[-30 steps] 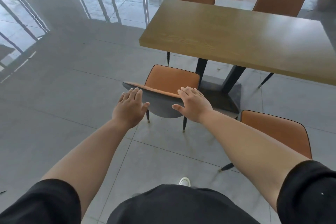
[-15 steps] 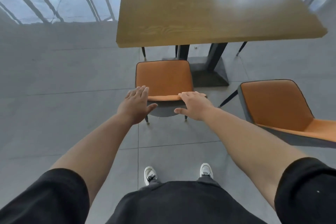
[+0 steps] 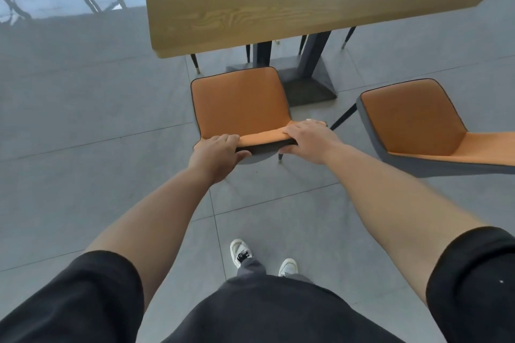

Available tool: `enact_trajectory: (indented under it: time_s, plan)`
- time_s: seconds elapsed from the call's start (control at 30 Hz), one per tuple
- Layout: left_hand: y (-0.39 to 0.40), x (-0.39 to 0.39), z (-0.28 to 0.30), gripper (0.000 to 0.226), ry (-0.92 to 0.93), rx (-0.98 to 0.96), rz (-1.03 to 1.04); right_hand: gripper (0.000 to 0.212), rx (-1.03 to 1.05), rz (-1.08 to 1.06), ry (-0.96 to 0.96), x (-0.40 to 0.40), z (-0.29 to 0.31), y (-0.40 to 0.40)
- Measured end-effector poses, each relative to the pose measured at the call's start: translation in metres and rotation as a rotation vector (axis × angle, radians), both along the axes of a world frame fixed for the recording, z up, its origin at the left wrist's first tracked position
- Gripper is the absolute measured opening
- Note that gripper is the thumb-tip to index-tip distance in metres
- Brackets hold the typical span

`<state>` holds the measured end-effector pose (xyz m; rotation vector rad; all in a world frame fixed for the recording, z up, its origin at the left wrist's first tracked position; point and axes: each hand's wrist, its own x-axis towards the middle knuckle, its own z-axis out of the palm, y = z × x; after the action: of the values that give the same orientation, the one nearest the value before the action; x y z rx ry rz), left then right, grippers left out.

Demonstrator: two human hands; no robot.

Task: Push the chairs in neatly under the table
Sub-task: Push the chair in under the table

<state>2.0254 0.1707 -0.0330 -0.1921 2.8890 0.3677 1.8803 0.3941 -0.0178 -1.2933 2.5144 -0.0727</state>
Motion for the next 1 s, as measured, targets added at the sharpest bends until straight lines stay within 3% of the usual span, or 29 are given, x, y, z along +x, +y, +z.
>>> enact_trajectory:
  time_s: [0.17, 0.43, 1.0]
  plan:
    - [0.008, 0.007, 0.004, 0.045, -0.058, 0.022, 0.039, 0.040, 0.003, -0.025, -0.061, 0.013, 0.004, 0.004]
    - [0.044, 0.053, 0.001, 0.038, -0.070, 0.035, 0.103, 0.042, -0.026, -0.040, -0.038, 0.062, 0.004, 0.039]
    - [0.137, 0.126, 0.011, 0.037, -0.117, 0.063, 0.147, 0.037, 0.032, -0.024, -0.097, 0.125, 0.007, 0.125]
